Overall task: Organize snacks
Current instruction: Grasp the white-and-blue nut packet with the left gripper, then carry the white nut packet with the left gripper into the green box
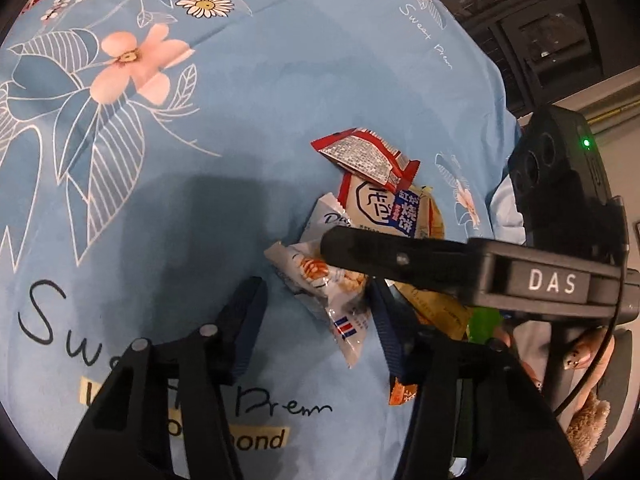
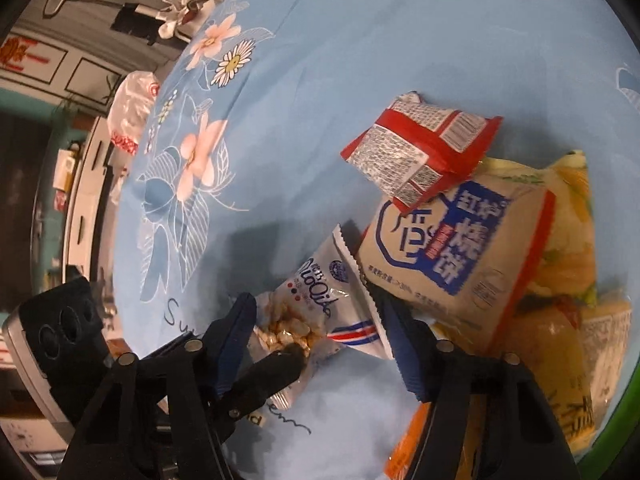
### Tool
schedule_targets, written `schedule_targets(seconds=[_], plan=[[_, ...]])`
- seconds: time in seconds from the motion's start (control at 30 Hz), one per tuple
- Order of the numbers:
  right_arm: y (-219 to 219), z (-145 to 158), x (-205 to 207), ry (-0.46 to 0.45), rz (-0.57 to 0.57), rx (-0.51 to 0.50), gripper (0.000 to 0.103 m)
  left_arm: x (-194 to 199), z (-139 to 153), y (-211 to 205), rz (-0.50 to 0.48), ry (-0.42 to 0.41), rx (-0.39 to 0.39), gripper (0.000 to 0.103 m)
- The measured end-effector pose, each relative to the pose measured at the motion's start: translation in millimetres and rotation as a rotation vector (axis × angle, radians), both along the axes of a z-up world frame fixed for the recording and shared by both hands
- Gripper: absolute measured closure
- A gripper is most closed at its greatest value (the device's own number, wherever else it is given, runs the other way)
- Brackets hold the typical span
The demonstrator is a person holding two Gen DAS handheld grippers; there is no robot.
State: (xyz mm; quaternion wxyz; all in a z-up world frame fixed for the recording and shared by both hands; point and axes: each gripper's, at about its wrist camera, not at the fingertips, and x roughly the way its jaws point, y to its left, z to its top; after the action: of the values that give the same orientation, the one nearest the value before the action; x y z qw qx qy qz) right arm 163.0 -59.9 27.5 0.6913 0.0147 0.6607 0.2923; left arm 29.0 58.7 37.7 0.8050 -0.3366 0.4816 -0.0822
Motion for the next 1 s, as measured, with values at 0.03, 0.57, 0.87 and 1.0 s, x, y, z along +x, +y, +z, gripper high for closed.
schedule_targets(seconds=[0.03,0.57,0.87,1.0], plan=[[1,-1,-1,0.0,0.0,-0.002,0.046,0,1,1,-0.003,0.002,0.0,0.052],[-10,1,-27,0.004,-0.041,0.112,0.052,-17,18,-5,-0.072,-0.036,0.038,0.071],[-30,42,-57,-0.109,-0.089,0.159,0.052,-38,56,-26,-0.137,-0.127,0.086,0.071],[-43,56,-71,-0.155,-0.112,0.174,0.052,-48,64,-32,-0.17,-0.153,0.099,0.071]])
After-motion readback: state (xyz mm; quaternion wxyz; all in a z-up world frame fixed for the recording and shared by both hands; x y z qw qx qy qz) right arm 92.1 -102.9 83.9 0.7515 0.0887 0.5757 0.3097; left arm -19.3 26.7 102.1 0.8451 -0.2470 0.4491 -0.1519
